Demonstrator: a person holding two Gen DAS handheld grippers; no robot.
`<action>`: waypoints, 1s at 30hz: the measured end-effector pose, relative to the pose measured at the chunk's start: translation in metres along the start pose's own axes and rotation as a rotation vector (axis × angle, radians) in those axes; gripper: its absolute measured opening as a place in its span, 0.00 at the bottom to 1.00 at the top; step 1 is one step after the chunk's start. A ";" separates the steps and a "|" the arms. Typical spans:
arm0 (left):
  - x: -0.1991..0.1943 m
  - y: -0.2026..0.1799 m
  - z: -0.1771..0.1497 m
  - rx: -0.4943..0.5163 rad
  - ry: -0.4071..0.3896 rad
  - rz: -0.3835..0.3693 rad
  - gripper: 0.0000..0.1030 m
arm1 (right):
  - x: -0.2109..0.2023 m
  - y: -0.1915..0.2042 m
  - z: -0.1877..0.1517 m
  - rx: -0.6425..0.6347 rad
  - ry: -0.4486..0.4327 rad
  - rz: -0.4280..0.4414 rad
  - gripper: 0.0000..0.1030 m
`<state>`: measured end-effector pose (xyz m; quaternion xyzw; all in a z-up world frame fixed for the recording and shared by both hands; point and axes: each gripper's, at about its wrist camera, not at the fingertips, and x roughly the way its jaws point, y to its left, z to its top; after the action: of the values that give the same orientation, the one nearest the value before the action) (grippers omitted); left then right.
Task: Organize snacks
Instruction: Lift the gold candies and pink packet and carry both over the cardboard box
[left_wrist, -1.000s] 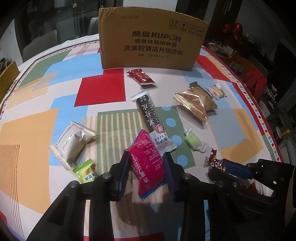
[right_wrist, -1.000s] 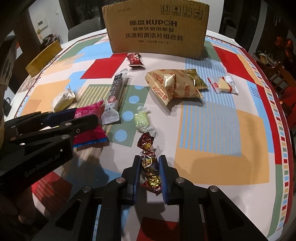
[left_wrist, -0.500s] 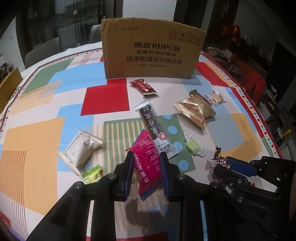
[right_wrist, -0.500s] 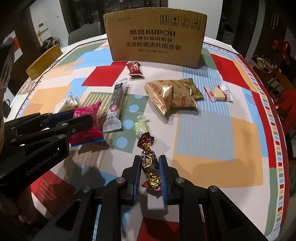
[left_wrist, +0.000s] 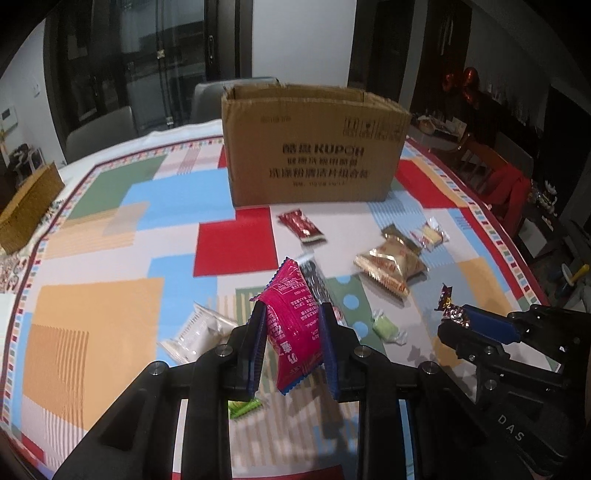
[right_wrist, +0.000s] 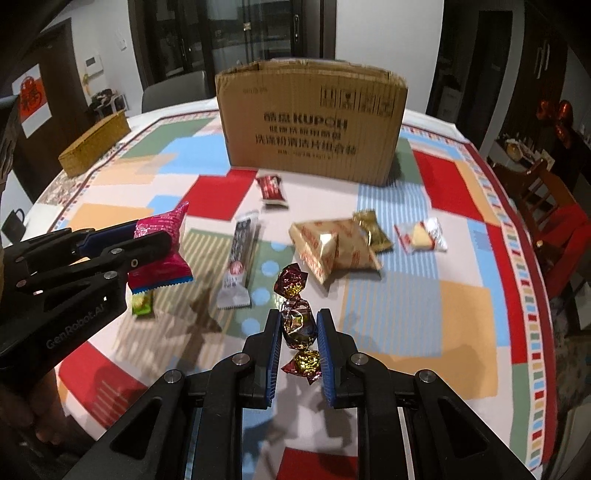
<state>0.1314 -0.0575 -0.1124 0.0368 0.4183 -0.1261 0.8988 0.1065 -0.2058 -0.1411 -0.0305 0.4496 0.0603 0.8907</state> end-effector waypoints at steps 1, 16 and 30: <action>-0.002 0.000 0.002 0.000 -0.005 0.001 0.27 | -0.002 0.000 0.002 -0.002 -0.008 -0.002 0.20; -0.020 0.004 0.036 0.012 -0.089 0.022 0.27 | -0.024 -0.005 0.037 0.001 -0.115 -0.037 0.20; -0.031 0.010 0.075 0.025 -0.185 0.047 0.27 | -0.039 -0.014 0.080 0.015 -0.234 -0.069 0.20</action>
<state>0.1706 -0.0546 -0.0411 0.0458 0.3310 -0.1131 0.9357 0.1491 -0.2141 -0.0627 -0.0320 0.3419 0.0294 0.9387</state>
